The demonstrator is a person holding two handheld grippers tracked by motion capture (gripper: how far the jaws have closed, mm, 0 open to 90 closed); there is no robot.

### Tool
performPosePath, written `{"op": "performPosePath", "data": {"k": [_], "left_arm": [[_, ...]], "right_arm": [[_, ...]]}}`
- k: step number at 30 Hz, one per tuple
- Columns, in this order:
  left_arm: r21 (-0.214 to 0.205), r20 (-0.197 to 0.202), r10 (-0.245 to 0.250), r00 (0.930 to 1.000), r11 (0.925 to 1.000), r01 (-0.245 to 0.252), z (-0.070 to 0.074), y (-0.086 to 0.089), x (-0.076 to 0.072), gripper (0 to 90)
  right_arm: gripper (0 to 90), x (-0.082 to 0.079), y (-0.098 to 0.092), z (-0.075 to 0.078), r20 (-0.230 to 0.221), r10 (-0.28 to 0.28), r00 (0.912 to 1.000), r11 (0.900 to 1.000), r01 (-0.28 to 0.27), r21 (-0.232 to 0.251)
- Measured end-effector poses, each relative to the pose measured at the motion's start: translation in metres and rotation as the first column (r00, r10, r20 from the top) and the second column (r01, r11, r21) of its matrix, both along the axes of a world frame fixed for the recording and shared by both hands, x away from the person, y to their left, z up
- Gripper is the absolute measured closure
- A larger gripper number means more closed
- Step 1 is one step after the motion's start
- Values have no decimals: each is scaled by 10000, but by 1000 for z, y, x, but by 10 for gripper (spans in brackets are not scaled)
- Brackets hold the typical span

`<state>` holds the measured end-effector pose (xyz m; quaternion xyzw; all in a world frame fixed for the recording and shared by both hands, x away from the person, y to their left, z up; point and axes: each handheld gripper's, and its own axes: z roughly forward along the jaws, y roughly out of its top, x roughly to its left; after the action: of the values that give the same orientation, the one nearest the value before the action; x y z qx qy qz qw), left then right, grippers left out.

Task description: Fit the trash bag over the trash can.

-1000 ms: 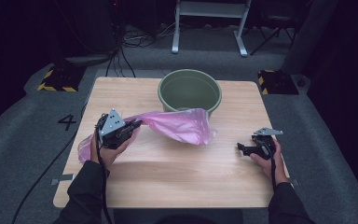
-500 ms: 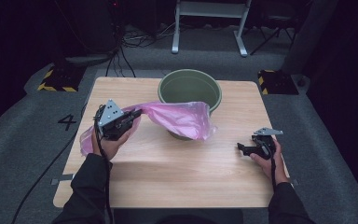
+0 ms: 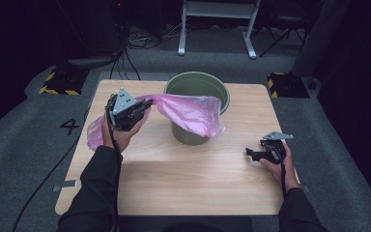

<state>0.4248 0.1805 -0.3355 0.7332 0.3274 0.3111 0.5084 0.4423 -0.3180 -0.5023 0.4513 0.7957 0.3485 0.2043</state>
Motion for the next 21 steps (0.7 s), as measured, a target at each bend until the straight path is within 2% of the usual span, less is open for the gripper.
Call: {"op": "performPosePath", "data": {"k": [2,6,8,11,14,19,20,21], "left_arm": [[18,18,104,9999,9999,-104,3,-2,2,897],[-66,145,370,9992,9993,-369,17,-4,11,897],[96,208,686,9974,9976,-688,20,-4,15,897],[21,102,746,9972,9972,-746,21,-2,20,897],[195,-82,996,9950,9949,-995,17,0,29,897],[218,-185,1031,9945,9945,-1027,12,-1,34,897],[431,-157,1133,9934,9927,-1125,11,-2,35,897],[431,-157,1133,9934,9927,-1125,11,-2,35,897]], "right_arm": [[201,0,1,0,15,14,10000,10000,-14,-24],[203,0,1,0,53,10,10000,10000,-10,-38],[203,0,1,0,53,15,10000,10000,-15,-44],[203,0,1,0,56,22,10000,10000,-22,-36],[204,1,1,0,58,27,10000,10000,-26,-26],[202,2,1,0,-45,-60,10000,10000,60,28],[211,3,2,0,-53,-59,10000,10000,59,32],[211,3,2,0,-53,-59,10000,10000,59,32]]}}
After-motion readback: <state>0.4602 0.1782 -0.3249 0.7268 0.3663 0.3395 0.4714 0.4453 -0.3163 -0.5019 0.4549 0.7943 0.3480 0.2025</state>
